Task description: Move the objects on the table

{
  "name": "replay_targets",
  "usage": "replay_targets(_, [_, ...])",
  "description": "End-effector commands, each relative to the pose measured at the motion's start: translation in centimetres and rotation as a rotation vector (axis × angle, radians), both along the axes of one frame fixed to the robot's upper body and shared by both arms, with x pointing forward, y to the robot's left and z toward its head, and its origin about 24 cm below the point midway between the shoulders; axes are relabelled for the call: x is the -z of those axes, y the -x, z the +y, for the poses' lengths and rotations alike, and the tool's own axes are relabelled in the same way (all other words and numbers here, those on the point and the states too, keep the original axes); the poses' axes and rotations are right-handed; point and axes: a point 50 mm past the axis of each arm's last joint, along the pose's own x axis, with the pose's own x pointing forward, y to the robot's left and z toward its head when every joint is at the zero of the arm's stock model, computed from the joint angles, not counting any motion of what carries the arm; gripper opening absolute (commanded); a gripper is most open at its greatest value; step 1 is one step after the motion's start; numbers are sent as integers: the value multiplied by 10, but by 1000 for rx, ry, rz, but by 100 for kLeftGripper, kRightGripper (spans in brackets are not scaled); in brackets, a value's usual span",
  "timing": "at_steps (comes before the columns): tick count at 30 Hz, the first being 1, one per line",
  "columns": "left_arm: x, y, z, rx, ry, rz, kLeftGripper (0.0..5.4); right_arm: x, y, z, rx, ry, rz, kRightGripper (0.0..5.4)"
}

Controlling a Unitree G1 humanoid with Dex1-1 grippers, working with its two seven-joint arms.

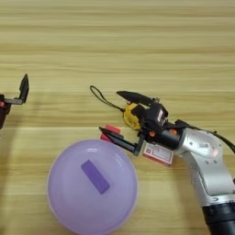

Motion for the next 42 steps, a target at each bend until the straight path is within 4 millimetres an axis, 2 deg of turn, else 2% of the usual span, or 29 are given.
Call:
replay_targets(1, [-2, -3, -3, 7, -3, -3, 540, 0, 1, -3, -14, 34, -2, 538])
replay_targets(9, [-11, 3, -6, 97, -58, -65, 540, 3, 2, -6, -6, 43, 8, 538])
replay_targets(21, [-20, 25, -20, 420, -148, -102, 540, 7, 6, -9, -8, 54, 26, 538])
replay_targets(27, [-14, 42, -32, 638, -168, -34, 540, -2, 6, -8, -9, -27, 15, 538])
replay_targets(32, [-2, 67, -50, 925, -218, 65, 540, -6, 9, -5, -23, -38, 7, 538])
replay_targets(42, [1, 82, -62, 1224, -333, 178, 540, -9, 11, -2, -29, -40, 3, 538])
